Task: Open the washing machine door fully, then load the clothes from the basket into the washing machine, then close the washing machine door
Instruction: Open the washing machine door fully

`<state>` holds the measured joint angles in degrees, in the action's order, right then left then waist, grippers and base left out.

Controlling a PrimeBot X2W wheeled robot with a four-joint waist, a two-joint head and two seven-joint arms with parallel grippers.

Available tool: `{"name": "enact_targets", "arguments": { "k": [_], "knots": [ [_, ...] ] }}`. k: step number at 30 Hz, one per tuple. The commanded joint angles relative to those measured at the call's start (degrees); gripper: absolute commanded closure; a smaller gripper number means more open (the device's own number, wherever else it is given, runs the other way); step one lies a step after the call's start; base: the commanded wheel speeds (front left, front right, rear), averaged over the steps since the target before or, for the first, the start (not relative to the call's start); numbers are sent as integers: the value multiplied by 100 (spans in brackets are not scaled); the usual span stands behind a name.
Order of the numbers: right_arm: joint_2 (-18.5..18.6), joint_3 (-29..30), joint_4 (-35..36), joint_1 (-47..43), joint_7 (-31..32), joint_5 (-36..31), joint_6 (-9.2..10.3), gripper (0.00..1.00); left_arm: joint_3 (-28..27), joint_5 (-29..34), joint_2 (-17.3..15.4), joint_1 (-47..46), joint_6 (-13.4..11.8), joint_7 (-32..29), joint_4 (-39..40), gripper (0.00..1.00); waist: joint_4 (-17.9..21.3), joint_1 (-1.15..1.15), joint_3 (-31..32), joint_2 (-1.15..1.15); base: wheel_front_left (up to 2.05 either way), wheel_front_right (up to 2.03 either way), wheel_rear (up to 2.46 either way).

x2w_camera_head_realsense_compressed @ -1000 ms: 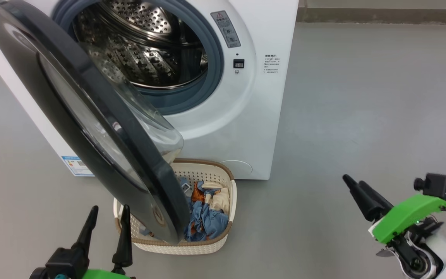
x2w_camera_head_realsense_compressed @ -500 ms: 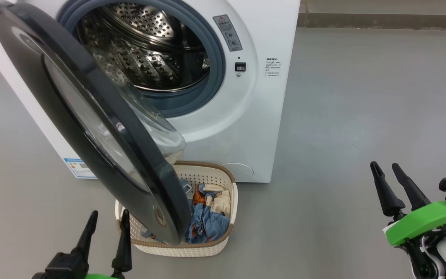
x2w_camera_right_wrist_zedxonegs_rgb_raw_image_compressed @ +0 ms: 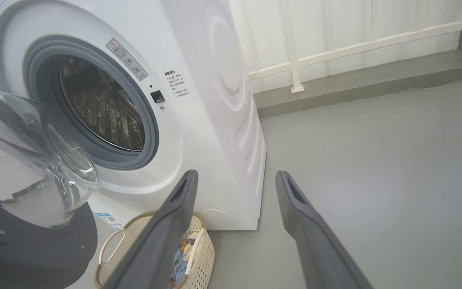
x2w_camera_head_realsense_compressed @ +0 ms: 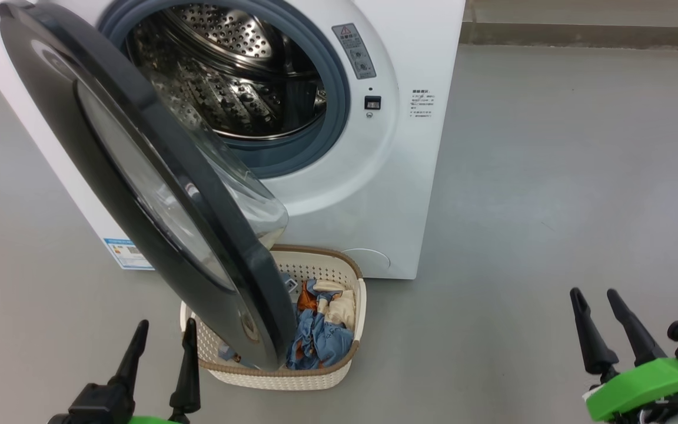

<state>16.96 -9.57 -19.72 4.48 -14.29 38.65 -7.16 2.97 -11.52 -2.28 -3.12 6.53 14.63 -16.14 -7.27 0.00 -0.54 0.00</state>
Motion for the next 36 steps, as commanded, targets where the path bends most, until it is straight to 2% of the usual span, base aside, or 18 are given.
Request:
{"name": "enact_targets", "arguments": {
  "k": [1, 11, 12, 13, 17, 26, 31, 36],
  "knots": [
    [108, -69, 127, -16, -70, -119, -33, 0, -195, -13, -60, -125, -5, 37, 142, 0, -3, 0, -1, 0, 0, 0, 0],
    [-80, 32, 37, -174, -71, -280, -33, 0, -297, -37, -60, -232, 4, 37, 94, 0, 46, 0, -32, 0, 0, 0, 0],
    [-86, 37, 36, -172, -71, -291, -33, 0, -304, -37, -60, -247, 6, 37, 85, 44, 51, 0, -29, 0, 0, 0, 0],
    [-94, 46, 40, -173, -71, -299, -33, 0, -307, -43, -60, -265, 8, 37, 99, 100, 56, 0, -25, 0, 0, 0, 0],
    [-105, 102, 66, -174, -71, -326, -33, 0, -374, -103, -60, -336, -16, 37, 279, 100, 54, 0, -20, 0, 0, 0, 0],
    [-99, 164, 143, -197, -71, -401, -33, 0, -428, -40, -60, -431, -399, 37, 1661, 100, 45, 0, -1, 0, 0, 0, 0],
    [-100, 165, 178, -192, -71, -428, -33, 0, -24, 18, -60, -378, -535, 32, 2554, 100, 55, 0, -29, 0, 0, 0, 0],
    [-102, 161, 202, -144, -71, -439, -33, 0, 693, -14, -60, -409, -544, -243, 3116, 100, 82, 0, -97, 0, 0, 0, 0]
  ]
}}
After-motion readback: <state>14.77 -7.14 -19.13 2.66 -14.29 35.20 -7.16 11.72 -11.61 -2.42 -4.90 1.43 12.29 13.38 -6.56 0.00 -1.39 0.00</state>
